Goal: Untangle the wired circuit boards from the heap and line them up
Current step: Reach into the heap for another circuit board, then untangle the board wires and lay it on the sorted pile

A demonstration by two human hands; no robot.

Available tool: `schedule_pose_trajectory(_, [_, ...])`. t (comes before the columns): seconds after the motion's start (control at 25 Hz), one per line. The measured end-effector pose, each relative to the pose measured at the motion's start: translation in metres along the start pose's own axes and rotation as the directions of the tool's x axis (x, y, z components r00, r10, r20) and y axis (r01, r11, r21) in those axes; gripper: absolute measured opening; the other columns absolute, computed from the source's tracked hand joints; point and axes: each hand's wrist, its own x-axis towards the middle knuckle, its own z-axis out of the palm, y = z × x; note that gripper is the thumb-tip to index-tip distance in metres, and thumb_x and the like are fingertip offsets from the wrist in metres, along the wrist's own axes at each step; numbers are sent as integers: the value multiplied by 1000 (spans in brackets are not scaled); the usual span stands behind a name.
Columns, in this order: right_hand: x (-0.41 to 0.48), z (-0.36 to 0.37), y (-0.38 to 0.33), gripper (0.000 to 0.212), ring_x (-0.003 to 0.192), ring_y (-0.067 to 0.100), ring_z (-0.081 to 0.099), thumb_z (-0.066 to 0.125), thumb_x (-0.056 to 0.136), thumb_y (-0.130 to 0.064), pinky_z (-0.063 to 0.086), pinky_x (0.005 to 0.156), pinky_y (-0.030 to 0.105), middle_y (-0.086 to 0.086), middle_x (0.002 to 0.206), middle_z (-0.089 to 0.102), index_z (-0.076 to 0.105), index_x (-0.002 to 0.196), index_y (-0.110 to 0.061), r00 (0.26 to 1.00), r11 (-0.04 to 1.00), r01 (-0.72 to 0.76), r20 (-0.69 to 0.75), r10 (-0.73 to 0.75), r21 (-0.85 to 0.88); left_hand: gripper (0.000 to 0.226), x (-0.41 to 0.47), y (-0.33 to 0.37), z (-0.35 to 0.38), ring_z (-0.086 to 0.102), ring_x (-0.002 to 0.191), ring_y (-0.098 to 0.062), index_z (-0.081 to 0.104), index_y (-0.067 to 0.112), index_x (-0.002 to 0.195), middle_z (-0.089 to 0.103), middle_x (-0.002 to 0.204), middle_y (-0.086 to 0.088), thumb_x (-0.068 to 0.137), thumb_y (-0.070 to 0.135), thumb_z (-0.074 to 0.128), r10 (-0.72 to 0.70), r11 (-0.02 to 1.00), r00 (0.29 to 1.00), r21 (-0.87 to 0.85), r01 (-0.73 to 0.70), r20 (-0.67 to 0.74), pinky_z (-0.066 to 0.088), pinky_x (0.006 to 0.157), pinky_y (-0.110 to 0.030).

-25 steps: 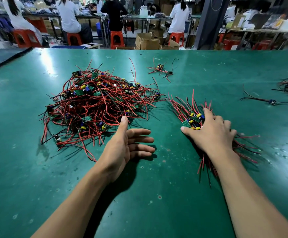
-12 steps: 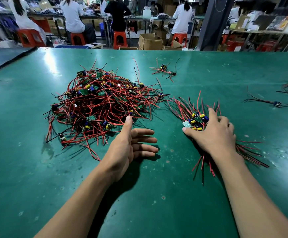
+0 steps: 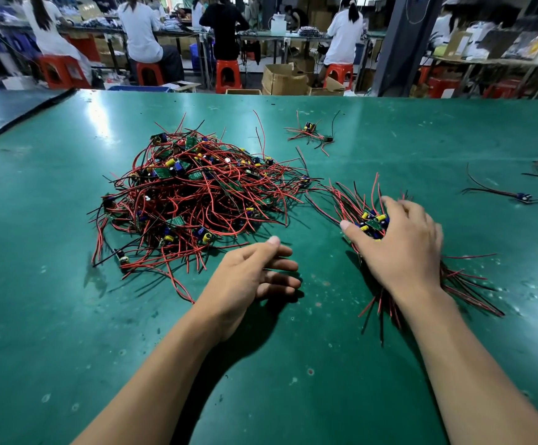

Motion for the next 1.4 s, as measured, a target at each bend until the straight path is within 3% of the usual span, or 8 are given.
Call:
schedule_pose_trajectory(0.12, [-11, -1, -22, 38, 110, 22, 60, 68, 91, -39, 45, 100, 35, 4, 116, 66, 69, 119, -13, 951, 917, 307, -45, -306, 256, 26, -1, -1, 2, 65, 59, -24, 63, -6, 104, 68, 84, -16, 98, 18, 56, -2, 1000, 999, -30, 1, -34, 59, 54, -32])
schedule_pose_trajectory(0.28, [-29, 11, -40, 27, 103, 21, 59, 61, 93, -36, 45, 95, 34, 0, 100, 72, 75, 102, -14, 859, 844, 495, 30, -511, 206, 12, 0, -3, 2, 60, 51, -21, 61, -2, 101, 65, 81, -14, 97, 9, 56, 87, 996, 987, 21, -85, -137, 53, 46, -30])
schedule_pose_trajectory(0.48, [-29, 18, -33, 27, 109, 24, 55, 60, 95, -41, 46, 92, 36, 0, 107, 67, 74, 106, -21, 886, 938, 335, 306, -347, 93, 12, 3, 0, -6, 61, 48, -24, 48, 5, 95, 63, 77, -14, 95, 10, 59, 246, 969, 904, 89, -229, -349, 47, 42, -27])
schedule_pose_trajectory(0.72, [-23, 5, -29, 28, 89, 34, 65, 60, 92, -46, 43, 67, 34, 8, 92, 72, 73, 96, -22, 978, 991, 112, 187, -96, -77, 24, 1, 5, -9, 64, 51, -26, 42, 13, 113, 67, 96, -18, 96, 11, 58, 242, 964, 870, 5, -265, -429, 50, 43, -30])
schedule_pose_trajectory(0.92, [-16, -5, -24, 27, 87, 35, 65, 60, 92, -46, 46, 69, 35, 9, 91, 74, 74, 98, -24, 988, 998, -8, 154, 17, -56, 33, 2, 7, -8, 67, 55, -25, 49, 25, 126, 59, 109, -22, 98, 10, 56, 224, 971, 904, -1, -241, -364, 54, 48, -29])
schedule_pose_trajectory(1.08, [-15, -3, -23, 25, 89, 31, 66, 63, 91, -44, 52, 76, 34, 3, 93, 76, 76, 104, -26, 972, 998, 18, 233, -30, 53, 29, 4, 7, -8, 68, 55, -23, 55, 16, 126, 62, 111, -7, 98, 11, 56, 189, 980, 920, 6, -199, -343, 53, 47, -26])
schedule_pose_trajectory(1.24, [-13, 5, -18, 40, 117, 30, 62, 63, 92, -42, 48, 100, 39, 10, 127, 68, 69, 126, -21, 957, 996, 3, 289, -30, 94, 25, 6, 5, -10, 68, 56, -22, 58, 17, 122, 64, 110, -2, 98, 10, 56, 185, 981, 925, 2, -196, -332, 55, 48, -28])
schedule_pose_trajectory(1.4, [-9, 14, -15, 56, 144, 34, 36, 63, 94, -43, 33, 113, 41, 18, 162, 25, 54, 143, -20, 910, 999, 44, 411, -49, 23, 25, 7, 2, -12, 68, 57, -22, 59, 16, 122, 65, 107, -2, 98, 9, 56, 201, 979, 926, 48, -197, -319, 58, 53, -31])
